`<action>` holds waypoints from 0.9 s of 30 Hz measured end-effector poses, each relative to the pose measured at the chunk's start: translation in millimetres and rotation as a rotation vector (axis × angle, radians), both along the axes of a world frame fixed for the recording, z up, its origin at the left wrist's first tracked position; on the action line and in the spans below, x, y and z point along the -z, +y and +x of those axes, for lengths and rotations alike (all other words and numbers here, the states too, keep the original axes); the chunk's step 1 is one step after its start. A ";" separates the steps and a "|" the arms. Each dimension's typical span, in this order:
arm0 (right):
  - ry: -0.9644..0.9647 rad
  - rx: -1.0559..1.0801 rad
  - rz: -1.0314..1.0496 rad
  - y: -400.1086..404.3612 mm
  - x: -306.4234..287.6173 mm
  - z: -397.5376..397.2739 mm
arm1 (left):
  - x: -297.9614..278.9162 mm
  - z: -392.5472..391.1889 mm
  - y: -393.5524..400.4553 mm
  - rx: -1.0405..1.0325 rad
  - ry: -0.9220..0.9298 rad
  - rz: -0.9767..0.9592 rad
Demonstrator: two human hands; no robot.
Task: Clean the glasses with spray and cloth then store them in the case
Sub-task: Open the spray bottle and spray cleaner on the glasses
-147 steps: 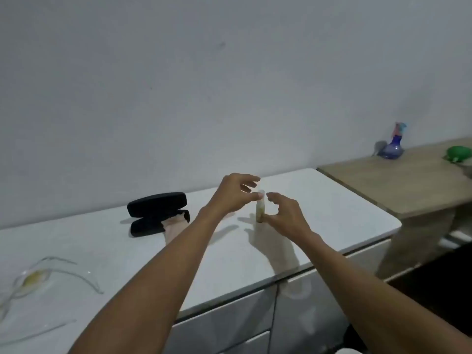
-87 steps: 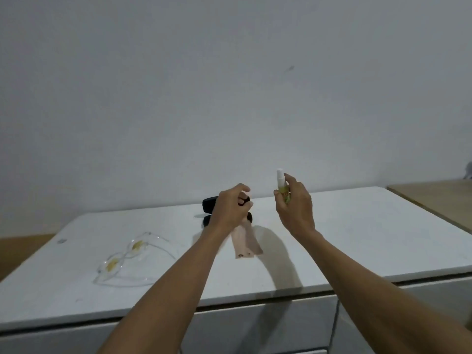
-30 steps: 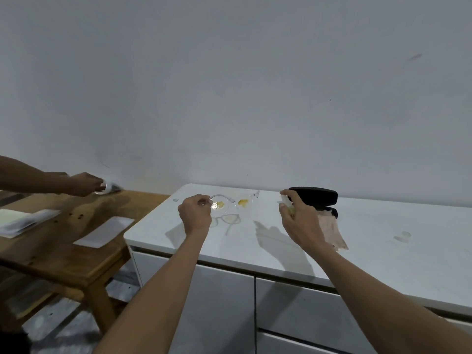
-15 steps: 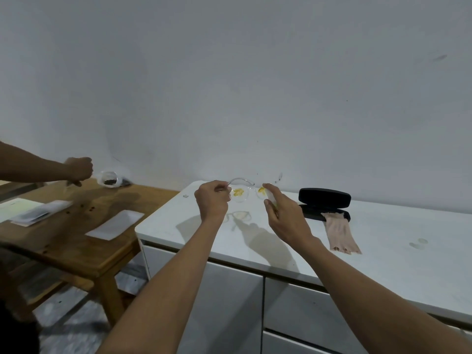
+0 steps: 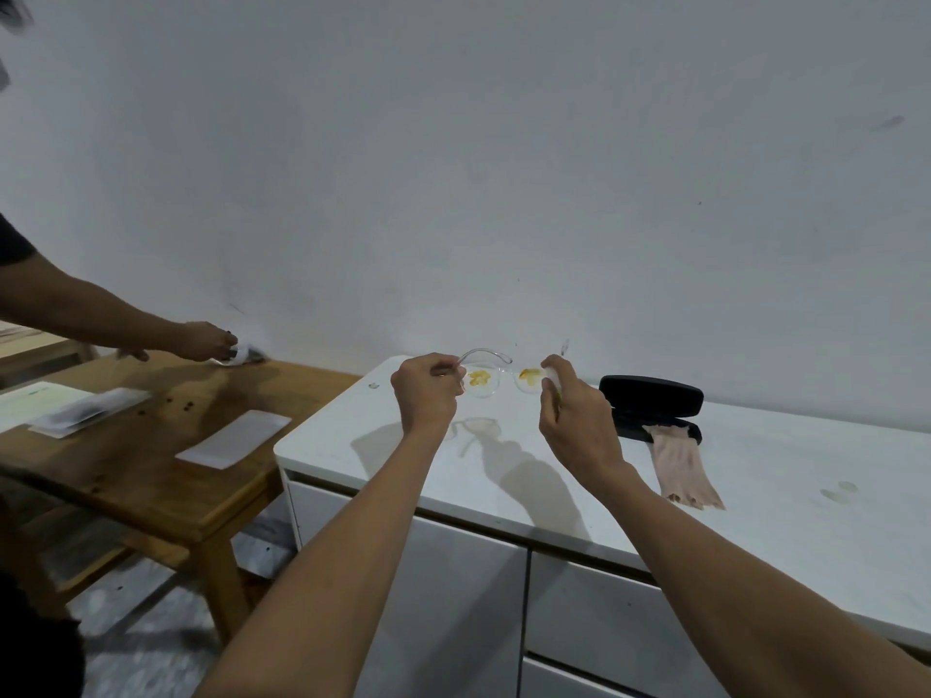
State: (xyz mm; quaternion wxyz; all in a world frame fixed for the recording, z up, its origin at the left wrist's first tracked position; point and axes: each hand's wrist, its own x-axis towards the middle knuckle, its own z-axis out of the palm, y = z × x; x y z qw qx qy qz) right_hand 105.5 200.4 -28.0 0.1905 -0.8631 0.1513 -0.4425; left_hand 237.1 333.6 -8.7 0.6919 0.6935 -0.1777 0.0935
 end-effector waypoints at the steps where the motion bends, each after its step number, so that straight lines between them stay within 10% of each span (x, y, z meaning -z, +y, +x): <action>1: -0.010 0.006 -0.006 0.4 0.9 -0.2 | -0.3 -0.1 0.5 -0.001 0.001 -0.002; 27: -0.045 0.021 0.026 27.1 1.6 17.4 | -9.0 0.2 9.5 0.002 0.008 -0.014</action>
